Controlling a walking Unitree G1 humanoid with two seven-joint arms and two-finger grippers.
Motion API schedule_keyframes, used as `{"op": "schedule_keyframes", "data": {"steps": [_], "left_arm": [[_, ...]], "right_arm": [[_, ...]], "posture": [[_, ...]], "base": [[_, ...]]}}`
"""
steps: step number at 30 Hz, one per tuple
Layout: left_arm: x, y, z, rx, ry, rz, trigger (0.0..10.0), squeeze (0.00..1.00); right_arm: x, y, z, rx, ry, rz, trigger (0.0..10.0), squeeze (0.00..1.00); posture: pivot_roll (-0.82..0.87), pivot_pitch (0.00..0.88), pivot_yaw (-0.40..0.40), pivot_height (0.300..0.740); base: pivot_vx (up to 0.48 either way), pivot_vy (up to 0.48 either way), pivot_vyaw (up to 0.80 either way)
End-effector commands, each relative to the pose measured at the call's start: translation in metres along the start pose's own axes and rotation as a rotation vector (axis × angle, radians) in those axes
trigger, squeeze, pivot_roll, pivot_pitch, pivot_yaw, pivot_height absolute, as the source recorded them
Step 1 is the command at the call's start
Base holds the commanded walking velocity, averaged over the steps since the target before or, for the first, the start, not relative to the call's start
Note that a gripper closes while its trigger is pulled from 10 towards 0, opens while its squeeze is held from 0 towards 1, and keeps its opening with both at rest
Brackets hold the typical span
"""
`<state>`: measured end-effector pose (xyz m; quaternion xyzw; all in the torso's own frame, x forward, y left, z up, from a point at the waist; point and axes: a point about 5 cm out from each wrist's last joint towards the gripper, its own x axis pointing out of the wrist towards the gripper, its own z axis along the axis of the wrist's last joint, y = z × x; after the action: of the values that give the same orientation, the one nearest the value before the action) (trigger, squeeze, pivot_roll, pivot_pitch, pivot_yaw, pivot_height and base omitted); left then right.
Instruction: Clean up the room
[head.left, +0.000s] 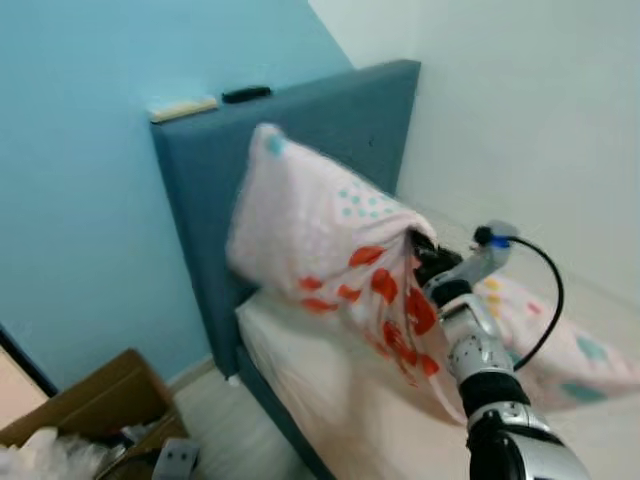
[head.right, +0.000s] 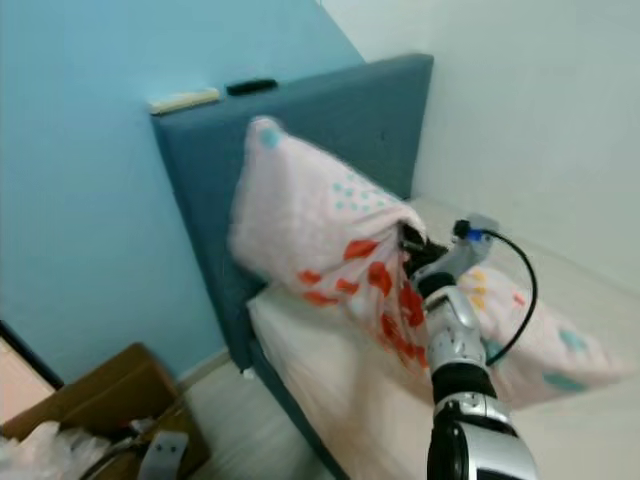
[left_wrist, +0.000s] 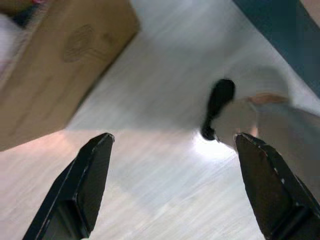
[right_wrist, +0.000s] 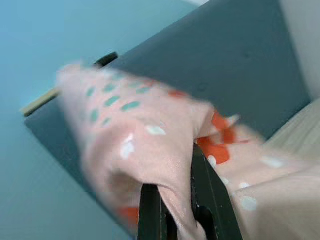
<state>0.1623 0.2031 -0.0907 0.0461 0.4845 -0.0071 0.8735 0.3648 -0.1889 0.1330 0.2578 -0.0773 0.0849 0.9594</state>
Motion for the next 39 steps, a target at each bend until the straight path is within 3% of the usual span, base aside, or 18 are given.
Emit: {"op": "schedule_keyframes", "data": {"steps": [1, 6, 8, 11, 22, 30, 39], "left_arm": [[0.000, 0.000, -0.003, 0.008, 0.013, -0.002, 10.0, 0.00], [-0.001, 0.000, -0.005, 0.011, 0.017, -0.003, 10.0, 0.00], [-0.001, 0.000, -0.007, 0.019, 0.025, -0.005, 10.0, 0.00], [-0.001, 0.000, -0.007, 0.022, 0.026, -0.007, 10.0, 0.00], [-0.001, 0.000, -0.007, 0.016, 0.029, -0.010, 10.0, 0.00], [-0.002, -0.002, -0.010, 0.017, 0.039, -0.033, 10.0, 0.00], [-0.002, -0.002, -0.013, 0.015, 0.049, -0.048, 10.0, 0.00]], "right_arm": [[0.006, 0.004, 0.016, -0.002, -0.075, 0.022, 10.0, 0.00], [0.006, 0.001, 0.020, 0.014, -0.092, -0.001, 10.0, 0.00], [0.006, -0.007, 0.026, 0.065, -0.130, -0.070, 10.0, 0.00], [0.005, -0.012, 0.028, 0.066, -0.133, -0.108, 10.0, 0.00], [0.001, -0.019, 0.023, 0.071, -0.121, -0.159, 10.0, 0.00], [-0.002, -0.027, 0.032, 0.127, -0.187, -0.208, 10.0, 0.00], [-0.009, -0.046, 0.048, 0.147, -0.249, -0.277, 10.0, 0.00]], "posture": [[0.11, 0.000, -0.045, 0.722], [0.11, 0.000, -0.046, 0.722], [0.11, 0.000, -0.047, 0.722], [0.11, 0.000, -0.052, 0.722], [0.11, 0.000, -0.056, 0.722], [0.10, 0.000, -0.051, 0.722], [0.11, 0.000, -0.046, 0.722]], "base": [[0.000, 0.000, 0.72], [0.000, 0.000, 0.72], [0.000, 0.000, 0.72], [0.000, 0.000, 0.72], [0.000, 0.000, 0.72], [0.000, 0.000, 0.70], [0.000, -0.414, 0.70]]}}
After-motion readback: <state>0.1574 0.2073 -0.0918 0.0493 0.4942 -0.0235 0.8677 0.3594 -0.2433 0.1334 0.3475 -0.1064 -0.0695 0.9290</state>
